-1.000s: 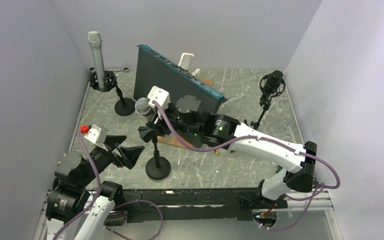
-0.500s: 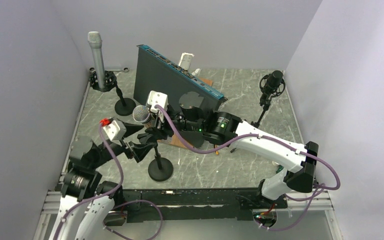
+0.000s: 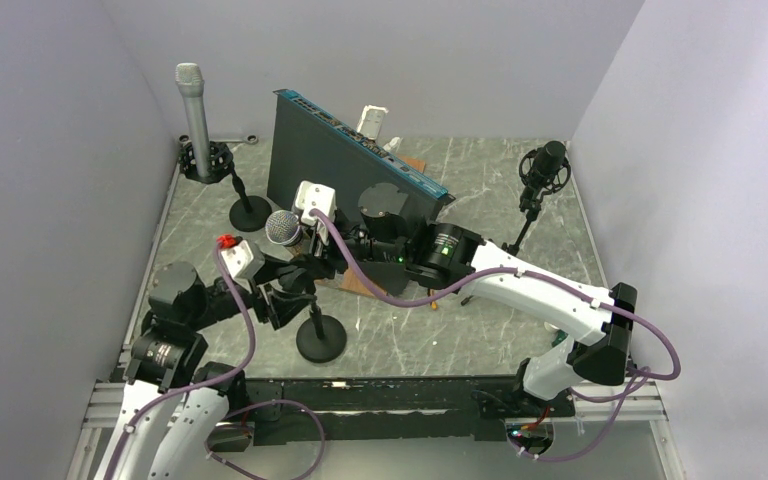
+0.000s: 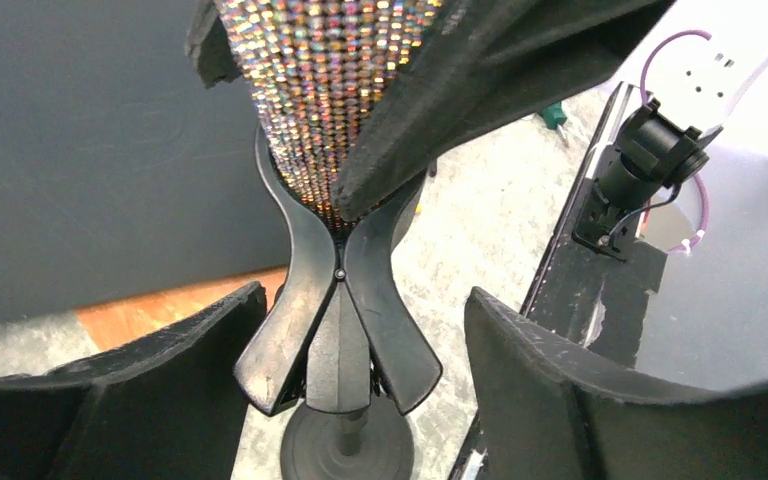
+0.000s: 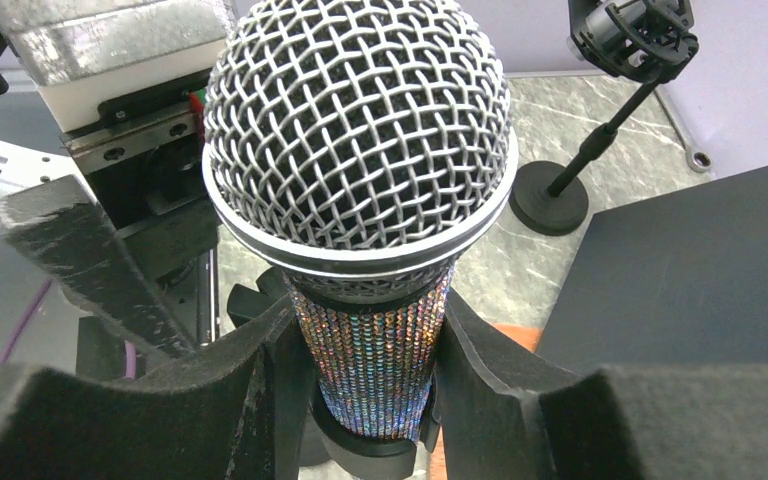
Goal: Remove the microphone from the stand
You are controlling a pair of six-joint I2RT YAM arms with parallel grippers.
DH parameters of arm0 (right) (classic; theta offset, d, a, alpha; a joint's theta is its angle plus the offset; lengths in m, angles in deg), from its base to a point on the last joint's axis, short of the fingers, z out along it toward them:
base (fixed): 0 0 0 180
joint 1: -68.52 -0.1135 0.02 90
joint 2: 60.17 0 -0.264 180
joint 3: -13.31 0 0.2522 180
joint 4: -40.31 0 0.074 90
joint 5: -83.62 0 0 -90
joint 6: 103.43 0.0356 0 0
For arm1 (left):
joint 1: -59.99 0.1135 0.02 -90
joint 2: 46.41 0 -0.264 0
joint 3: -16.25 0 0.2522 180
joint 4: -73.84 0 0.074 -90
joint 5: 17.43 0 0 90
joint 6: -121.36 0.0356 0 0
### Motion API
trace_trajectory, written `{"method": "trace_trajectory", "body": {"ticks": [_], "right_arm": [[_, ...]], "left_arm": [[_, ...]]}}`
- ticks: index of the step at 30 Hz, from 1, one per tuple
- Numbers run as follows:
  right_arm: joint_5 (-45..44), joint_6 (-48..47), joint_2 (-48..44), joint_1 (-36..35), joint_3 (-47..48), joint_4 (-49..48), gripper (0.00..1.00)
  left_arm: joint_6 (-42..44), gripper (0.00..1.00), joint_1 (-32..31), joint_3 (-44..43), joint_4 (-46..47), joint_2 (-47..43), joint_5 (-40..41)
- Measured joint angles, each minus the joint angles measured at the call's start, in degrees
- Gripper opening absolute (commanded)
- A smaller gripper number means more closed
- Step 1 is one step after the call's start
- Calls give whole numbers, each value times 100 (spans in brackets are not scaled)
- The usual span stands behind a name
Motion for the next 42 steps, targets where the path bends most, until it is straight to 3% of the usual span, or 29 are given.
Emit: {"method": "trace_trajectory", "body": {"ticks": [1,2,3,13,25,29,35,42], "right_arm": [[0,2,0,2,0,2,0],[2,2,0,2,0,2,0],[13,-4,0,7,2,33,0],[-522,155,28,55,2,109,0],[-1585,748,-170,-138,26,-428,0],[-1869,935,-393,-184,-411,-946,0],[-1460,955,-636,-125,-748,-1198,0],[-398,284,-76,-26,223,-463,0]], "left_arm": [[-7,41,0,0,-4,11,28],[-39,11,0,0,-11,33,57],[66,0,0,-2,-2,85,76],[96,0,-7,-284,-127,509,424],[197,0,-15,-201,55,439,457],[295,0,-17,-203,133,463,455],[302,0,-48,-203,146,476,345],[201,0,-9,-247,199,579,229]]}}
